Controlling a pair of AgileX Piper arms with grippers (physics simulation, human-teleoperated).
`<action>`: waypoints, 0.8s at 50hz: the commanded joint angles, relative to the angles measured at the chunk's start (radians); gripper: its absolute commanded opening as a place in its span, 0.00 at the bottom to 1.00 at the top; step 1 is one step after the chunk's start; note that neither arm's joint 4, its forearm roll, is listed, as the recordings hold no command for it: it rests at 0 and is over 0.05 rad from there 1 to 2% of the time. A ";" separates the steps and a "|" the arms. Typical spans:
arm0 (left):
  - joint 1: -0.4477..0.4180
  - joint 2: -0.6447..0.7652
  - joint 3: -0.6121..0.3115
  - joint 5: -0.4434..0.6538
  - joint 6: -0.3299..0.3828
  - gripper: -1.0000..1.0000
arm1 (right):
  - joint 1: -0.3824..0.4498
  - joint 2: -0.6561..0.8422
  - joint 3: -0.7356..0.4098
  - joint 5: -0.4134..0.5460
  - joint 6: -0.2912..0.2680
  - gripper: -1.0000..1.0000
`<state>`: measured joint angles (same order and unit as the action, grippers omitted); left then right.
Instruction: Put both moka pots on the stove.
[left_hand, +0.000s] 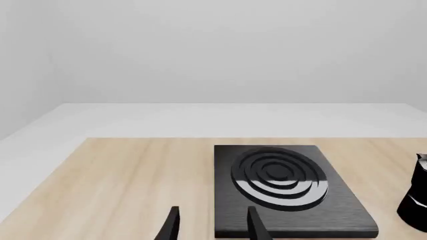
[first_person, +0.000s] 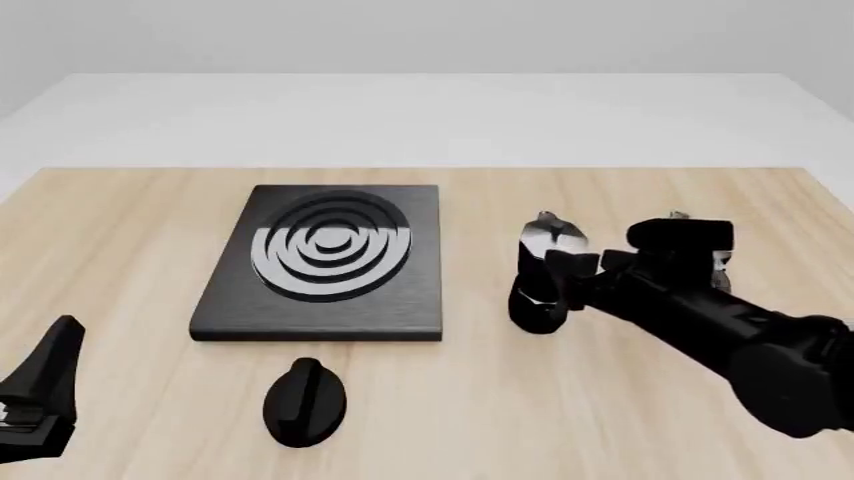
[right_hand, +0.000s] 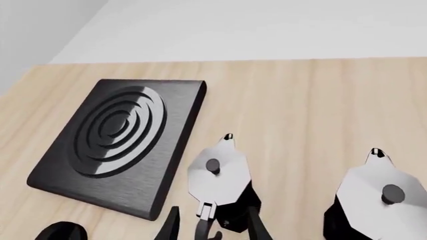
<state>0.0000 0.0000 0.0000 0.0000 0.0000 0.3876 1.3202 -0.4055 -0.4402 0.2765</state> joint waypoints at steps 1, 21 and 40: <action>0.000 0.000 0.000 0.000 0.000 1.00 | 0.009 0.025 -0.007 -0.008 0.007 1.00; 0.000 0.000 0.000 0.000 0.000 1.00 | 0.013 0.072 -0.002 -0.033 0.026 1.00; 0.000 0.000 0.000 0.000 0.000 1.00 | 0.024 0.120 -0.019 -0.048 0.042 1.00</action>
<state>0.0000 0.0000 0.0000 0.0000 0.0000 0.4047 1.4120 -0.4160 -0.4788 0.3082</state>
